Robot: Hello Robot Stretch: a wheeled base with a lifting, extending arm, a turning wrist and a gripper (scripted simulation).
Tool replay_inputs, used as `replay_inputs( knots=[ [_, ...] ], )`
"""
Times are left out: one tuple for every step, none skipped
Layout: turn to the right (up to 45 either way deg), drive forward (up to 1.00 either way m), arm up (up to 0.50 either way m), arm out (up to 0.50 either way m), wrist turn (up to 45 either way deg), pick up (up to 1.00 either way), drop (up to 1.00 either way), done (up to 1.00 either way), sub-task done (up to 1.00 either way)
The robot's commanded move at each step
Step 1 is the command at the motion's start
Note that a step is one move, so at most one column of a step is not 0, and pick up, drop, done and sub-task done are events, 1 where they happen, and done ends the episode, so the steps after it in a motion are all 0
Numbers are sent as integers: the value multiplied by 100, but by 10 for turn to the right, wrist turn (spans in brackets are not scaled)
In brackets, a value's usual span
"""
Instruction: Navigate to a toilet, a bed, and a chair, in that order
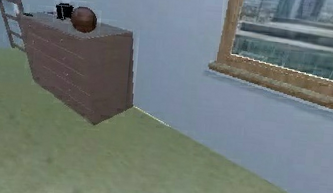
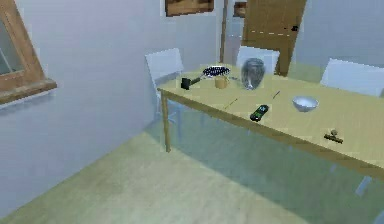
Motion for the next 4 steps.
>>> replay_inputs(
  knots=[
    [-450, 0, 0, 0, 0, 0, 0, 0, 0],
    [-60, 0, 0, 0, 0, 0, 0, 0, 0],
    [0, 100, 0, 0, 0, 0, 0, 0, 0],
    [0, 100, 0, 0, 0, 0, 0, 0, 0]
  ],
)
